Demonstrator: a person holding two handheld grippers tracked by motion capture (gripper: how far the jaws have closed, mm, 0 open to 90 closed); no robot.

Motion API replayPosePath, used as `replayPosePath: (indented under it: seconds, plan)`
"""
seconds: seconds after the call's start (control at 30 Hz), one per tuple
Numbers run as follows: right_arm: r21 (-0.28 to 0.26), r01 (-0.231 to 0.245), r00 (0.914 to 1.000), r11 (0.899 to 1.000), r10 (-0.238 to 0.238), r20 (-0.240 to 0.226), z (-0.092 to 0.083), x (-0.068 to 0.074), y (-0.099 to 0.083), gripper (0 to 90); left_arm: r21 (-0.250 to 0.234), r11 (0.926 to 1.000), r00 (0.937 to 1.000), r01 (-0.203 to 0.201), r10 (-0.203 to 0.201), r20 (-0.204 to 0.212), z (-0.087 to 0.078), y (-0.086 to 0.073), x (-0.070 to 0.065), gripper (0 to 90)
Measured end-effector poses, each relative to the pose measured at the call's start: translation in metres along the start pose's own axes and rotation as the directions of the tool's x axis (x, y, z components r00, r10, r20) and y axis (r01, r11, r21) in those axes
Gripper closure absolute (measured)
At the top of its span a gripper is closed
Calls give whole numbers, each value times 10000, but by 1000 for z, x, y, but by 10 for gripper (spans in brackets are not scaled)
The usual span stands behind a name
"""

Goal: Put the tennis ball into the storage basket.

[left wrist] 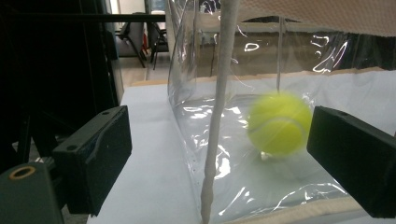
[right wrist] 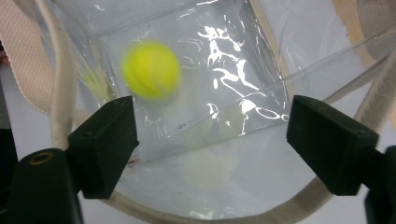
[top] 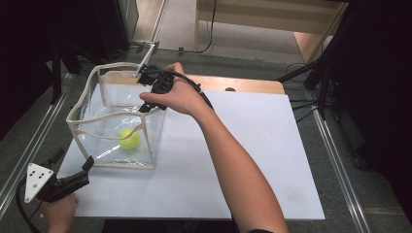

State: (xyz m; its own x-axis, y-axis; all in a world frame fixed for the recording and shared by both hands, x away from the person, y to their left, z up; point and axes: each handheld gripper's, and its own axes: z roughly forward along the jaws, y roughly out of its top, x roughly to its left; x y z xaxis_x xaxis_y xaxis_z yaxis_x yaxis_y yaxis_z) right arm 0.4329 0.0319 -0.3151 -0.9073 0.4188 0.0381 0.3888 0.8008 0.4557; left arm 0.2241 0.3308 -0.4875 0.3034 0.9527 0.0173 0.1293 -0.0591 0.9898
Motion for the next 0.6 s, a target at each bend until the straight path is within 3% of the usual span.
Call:
replayPosePath:
  seconds: [0.5, 0.57, 0.6]
  plan:
    - [-895, -198, 9983, 9958, 247, 536, -29, 0, -11, 85, 85, 9999, 10000, -83, 83, -40, 0, 0, -1, 69]
    - [-934, -231, 9973, 9954, 295, 679, -32, 0, -13, 0, 84, 9999, 10000, -86, 87, -44, 0, 0, -1, 69]
    - [-908, -201, 9979, 9957, 255, 596, -33, 0, -15, 0, 92, 9999, 10000, -85, 85, -45, 0, 0, -1, 69]
